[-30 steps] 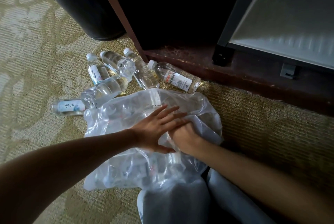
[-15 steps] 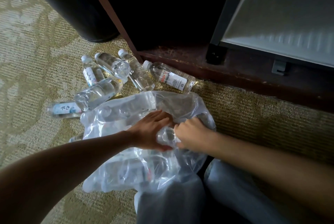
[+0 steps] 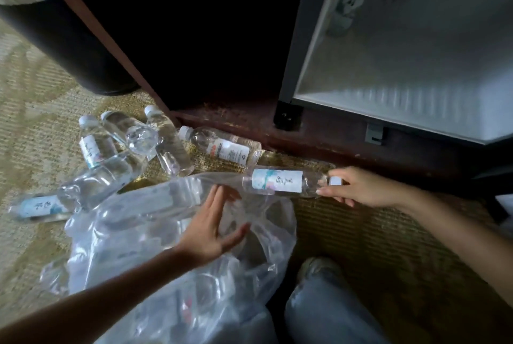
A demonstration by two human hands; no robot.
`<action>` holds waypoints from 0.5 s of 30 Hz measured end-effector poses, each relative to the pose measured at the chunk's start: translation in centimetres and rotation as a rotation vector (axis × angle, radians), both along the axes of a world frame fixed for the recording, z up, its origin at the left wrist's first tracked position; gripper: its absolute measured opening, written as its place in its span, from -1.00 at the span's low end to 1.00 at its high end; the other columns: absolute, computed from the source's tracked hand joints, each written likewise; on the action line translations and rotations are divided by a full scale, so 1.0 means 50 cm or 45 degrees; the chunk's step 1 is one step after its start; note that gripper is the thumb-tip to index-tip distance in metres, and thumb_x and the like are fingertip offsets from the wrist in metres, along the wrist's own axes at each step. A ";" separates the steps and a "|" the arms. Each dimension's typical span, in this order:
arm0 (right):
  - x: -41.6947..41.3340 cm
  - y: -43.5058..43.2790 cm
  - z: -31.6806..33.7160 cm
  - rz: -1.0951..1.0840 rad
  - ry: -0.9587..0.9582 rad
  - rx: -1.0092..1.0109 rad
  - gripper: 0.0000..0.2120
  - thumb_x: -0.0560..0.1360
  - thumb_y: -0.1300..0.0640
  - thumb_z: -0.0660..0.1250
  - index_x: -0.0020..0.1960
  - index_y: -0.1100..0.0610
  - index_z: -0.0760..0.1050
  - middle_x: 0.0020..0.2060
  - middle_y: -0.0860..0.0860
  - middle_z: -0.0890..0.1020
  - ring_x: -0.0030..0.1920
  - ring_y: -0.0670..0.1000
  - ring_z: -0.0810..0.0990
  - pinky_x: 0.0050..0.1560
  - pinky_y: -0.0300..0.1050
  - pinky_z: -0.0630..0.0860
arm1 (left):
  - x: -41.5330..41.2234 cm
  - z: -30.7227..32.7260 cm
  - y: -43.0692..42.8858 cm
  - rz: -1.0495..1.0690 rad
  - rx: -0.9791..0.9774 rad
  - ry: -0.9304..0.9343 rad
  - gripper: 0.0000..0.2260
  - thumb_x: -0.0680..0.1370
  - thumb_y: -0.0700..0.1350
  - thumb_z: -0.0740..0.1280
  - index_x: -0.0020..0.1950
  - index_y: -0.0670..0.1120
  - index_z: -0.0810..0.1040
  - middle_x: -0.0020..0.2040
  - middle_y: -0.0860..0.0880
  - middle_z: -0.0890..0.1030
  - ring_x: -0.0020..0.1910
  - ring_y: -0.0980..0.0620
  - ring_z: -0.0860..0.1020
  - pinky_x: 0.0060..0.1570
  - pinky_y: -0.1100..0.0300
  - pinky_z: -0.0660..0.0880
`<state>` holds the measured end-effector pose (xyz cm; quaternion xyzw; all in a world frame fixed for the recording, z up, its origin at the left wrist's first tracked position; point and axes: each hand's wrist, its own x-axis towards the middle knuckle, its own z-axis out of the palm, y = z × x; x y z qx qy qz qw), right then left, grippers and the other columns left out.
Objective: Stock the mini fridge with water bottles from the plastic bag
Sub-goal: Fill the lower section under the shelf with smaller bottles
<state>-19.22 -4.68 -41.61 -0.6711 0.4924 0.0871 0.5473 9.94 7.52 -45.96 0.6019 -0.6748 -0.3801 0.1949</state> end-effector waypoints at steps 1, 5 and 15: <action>-0.003 0.002 -0.008 -0.042 -0.033 0.012 -0.69 0.50 -0.02 0.35 -0.12 0.25 0.49 -0.36 0.00 0.57 -0.40 -0.09 0.52 -0.27 -0.19 0.46 | -0.020 0.008 -0.018 0.092 -0.060 -0.046 -0.43 0.43 0.33 0.20 0.25 -0.04 0.32 0.23 0.07 0.37 0.17 0.20 0.36 0.16 0.27 0.44; -0.017 0.011 -0.014 -0.228 -0.210 0.097 -0.67 0.50 0.02 0.33 -0.14 0.32 0.48 -0.34 0.05 0.59 -0.31 0.02 0.60 -0.22 -0.19 0.53 | -0.072 0.016 -0.115 -0.023 -0.271 -0.216 -0.28 0.41 0.31 0.30 0.38 -0.13 0.29 0.28 -0.08 0.37 0.24 0.01 0.36 0.28 0.11 0.37; -0.033 -0.022 0.018 -0.426 -0.296 0.123 -0.63 0.41 -0.14 0.32 -0.12 0.18 0.58 -0.35 0.02 0.65 -0.19 -0.03 0.65 0.03 -0.05 0.53 | -0.133 0.042 -0.231 -0.550 0.192 -0.417 -0.28 0.35 0.24 0.45 0.43 0.05 0.32 0.23 -0.02 0.57 0.02 0.03 0.57 -0.11 0.27 0.42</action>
